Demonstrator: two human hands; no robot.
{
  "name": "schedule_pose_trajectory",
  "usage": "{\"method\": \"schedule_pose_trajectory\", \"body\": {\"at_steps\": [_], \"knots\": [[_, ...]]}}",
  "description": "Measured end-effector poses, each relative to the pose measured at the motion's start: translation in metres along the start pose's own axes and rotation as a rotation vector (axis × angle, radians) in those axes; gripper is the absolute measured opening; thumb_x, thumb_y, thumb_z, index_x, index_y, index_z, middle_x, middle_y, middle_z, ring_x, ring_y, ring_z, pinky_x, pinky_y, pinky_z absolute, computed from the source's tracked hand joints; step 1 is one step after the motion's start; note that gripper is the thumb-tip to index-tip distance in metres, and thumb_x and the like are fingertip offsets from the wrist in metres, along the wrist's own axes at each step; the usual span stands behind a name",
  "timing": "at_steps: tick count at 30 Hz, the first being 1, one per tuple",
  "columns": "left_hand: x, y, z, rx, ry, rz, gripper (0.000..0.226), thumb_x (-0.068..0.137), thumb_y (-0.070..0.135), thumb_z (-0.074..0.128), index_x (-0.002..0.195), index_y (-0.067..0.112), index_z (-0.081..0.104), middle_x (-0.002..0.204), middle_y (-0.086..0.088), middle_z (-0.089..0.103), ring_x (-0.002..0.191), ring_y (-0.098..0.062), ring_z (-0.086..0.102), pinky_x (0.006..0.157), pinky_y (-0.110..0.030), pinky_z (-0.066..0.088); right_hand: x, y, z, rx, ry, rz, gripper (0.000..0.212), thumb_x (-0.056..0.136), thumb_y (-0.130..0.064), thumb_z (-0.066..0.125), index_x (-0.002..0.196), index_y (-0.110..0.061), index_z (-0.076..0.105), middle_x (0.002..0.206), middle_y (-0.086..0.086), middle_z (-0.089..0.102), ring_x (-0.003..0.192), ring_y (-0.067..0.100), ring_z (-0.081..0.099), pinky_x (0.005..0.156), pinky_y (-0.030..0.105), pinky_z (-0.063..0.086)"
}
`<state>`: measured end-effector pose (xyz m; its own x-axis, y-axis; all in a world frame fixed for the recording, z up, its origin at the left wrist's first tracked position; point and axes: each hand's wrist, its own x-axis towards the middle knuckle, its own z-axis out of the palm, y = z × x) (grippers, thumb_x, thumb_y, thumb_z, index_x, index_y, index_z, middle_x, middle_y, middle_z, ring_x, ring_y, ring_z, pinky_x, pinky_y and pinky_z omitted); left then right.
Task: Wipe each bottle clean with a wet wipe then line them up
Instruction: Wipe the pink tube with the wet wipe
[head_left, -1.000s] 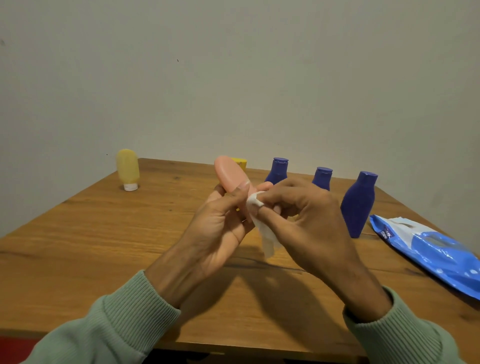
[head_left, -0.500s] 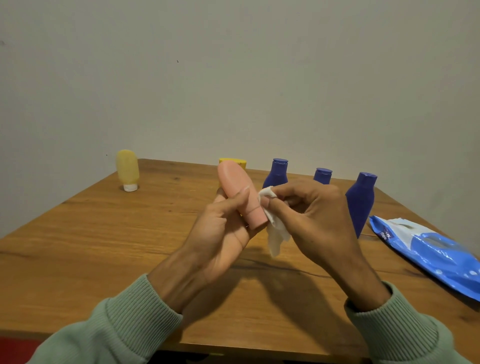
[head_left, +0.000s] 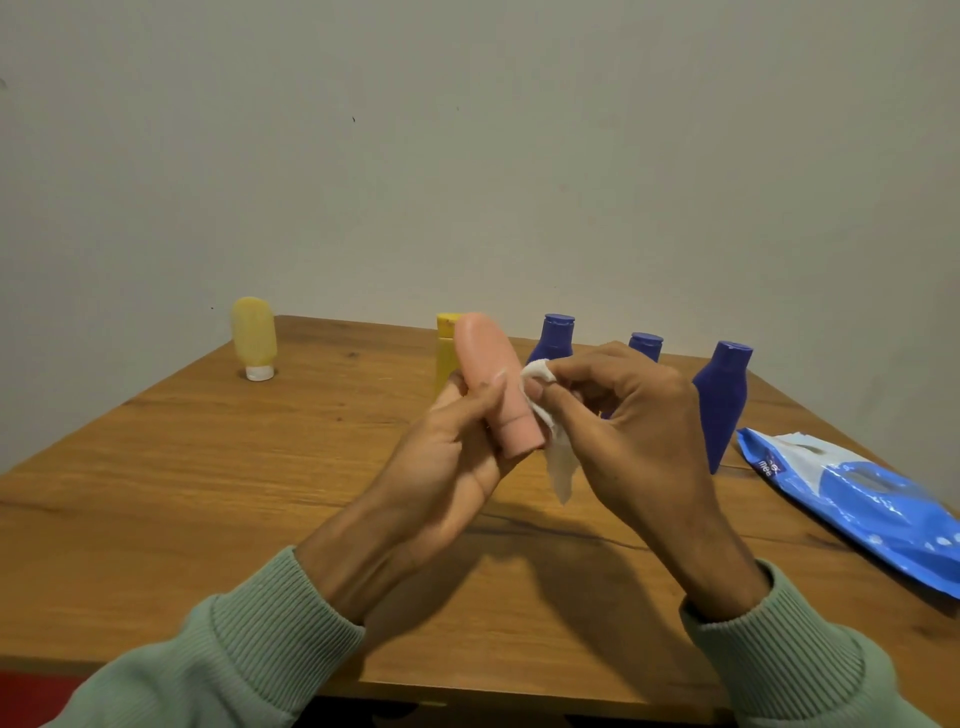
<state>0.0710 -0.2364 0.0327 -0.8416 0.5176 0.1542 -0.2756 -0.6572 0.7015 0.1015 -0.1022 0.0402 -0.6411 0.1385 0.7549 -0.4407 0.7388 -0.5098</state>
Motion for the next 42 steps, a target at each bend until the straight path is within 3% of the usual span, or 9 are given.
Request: {"method": "schedule_pose_trajectory", "body": {"at_steps": [6, 9, 12, 17, 21, 27, 34, 38, 42], "knots": [[0.008, 0.007, -0.009, 0.117, 0.111, -0.013, 0.05, 0.102, 0.04, 0.032, 0.136, 0.003, 0.035, 0.101, -0.019, 0.073, 0.081, -0.023, 0.067, 0.069, -0.033, 0.054, 0.007, 0.005, -0.011, 0.034, 0.015, 0.029, 0.023, 0.079, -0.029, 0.071, 0.1, -0.019, 0.07, 0.086, -0.017, 0.06, 0.083, -0.002, 0.059, 0.065, 0.007, 0.047], [0.012, 0.008, -0.014, 0.158, 0.189, -0.018, 0.047, 0.101, 0.041, 0.037, 0.135, 0.009, 0.038, 0.096, -0.019, 0.073, 0.067, -0.017, 0.056, 0.061, -0.03, 0.04, 0.007, 0.001, -0.013, 0.088, 0.022, 0.01, 0.021, 0.079, -0.028, 0.071, 0.099, -0.02, 0.068, 0.089, -0.016, 0.061, 0.085, -0.001, 0.059, 0.065, 0.007, 0.046], [0.013, 0.008, -0.016, 0.112, 0.222, -0.051, 0.037, 0.099, 0.034, 0.046, 0.129, 0.012, 0.042, 0.085, -0.02, 0.071, 0.061, -0.018, 0.056, 0.057, -0.03, 0.039, 0.005, -0.003, -0.013, 0.096, -0.003, -0.064, 0.017, 0.08, -0.023, 0.072, 0.096, -0.024, 0.066, 0.089, -0.019, 0.06, 0.085, 0.002, 0.059, 0.065, 0.008, 0.047], [0.013, 0.01, -0.015, 0.09, 0.206, -0.084, 0.05, 0.09, 0.029, 0.061, 0.128, 0.0, 0.046, 0.083, -0.017, 0.064, 0.064, -0.021, 0.06, 0.051, -0.03, 0.053, 0.002, -0.002, -0.01, 0.048, -0.043, -0.199, 0.021, 0.081, -0.018, 0.072, 0.1, -0.023, 0.066, 0.091, -0.016, 0.06, 0.083, 0.003, 0.06, 0.068, 0.013, 0.05], [0.012, 0.014, -0.013, 0.068, 0.188, -0.084, 0.048, 0.087, 0.022, 0.063, 0.126, -0.002, 0.051, 0.084, -0.018, 0.069, 0.073, -0.024, 0.068, 0.06, -0.033, 0.061, 0.002, 0.001, -0.011, -0.002, -0.091, -0.293, 0.021, 0.079, -0.017, 0.07, 0.1, -0.013, 0.069, 0.095, -0.006, 0.063, 0.083, 0.003, 0.058, 0.069, 0.012, 0.05], [0.009, 0.014, -0.011, 0.044, 0.183, -0.097, 0.05, 0.081, 0.018, 0.064, 0.125, -0.003, 0.051, 0.084, -0.02, 0.07, 0.072, -0.025, 0.07, 0.057, -0.032, 0.059, -0.003, -0.003, -0.004, -0.132, -0.166, -0.458, 0.021, 0.079, -0.02, 0.072, 0.097, -0.008, 0.069, 0.094, 0.004, 0.066, 0.084, 0.008, 0.059, 0.066, 0.01, 0.049], [0.008, 0.016, -0.009, 0.053, 0.213, -0.051, 0.061, 0.073, 0.018, 0.066, 0.128, -0.002, 0.048, 0.094, -0.022, 0.066, 0.072, -0.025, 0.071, 0.058, -0.035, 0.06, -0.007, -0.002, 0.001, -0.203, -0.088, -0.426, 0.021, 0.078, -0.017, 0.072, 0.095, -0.006, 0.069, 0.092, 0.006, 0.066, 0.082, 0.009, 0.059, 0.066, 0.007, 0.046], [0.007, 0.014, -0.009, 0.066, 0.216, -0.068, 0.05, 0.083, 0.016, 0.063, 0.128, -0.001, 0.049, 0.099, -0.023, 0.064, 0.081, -0.027, 0.069, 0.063, -0.037, 0.062, -0.007, 0.001, 0.001, -0.193, -0.034, -0.368, 0.023, 0.075, -0.01, 0.075, 0.096, -0.005, 0.068, 0.093, 0.007, 0.066, 0.084, 0.01, 0.059, 0.069, 0.005, 0.046], [0.007, 0.013, -0.011, 0.049, 0.229, -0.066, 0.045, 0.088, 0.015, 0.061, 0.128, -0.002, 0.049, 0.096, -0.022, 0.066, 0.075, -0.026, 0.07, 0.059, -0.036, 0.061, -0.009, -0.002, 0.003, -0.174, -0.065, -0.377, 0.02, 0.076, -0.012, 0.074, 0.094, -0.005, 0.069, 0.092, 0.006, 0.066, 0.083, 0.009, 0.059, 0.067, 0.006, 0.046]]}}
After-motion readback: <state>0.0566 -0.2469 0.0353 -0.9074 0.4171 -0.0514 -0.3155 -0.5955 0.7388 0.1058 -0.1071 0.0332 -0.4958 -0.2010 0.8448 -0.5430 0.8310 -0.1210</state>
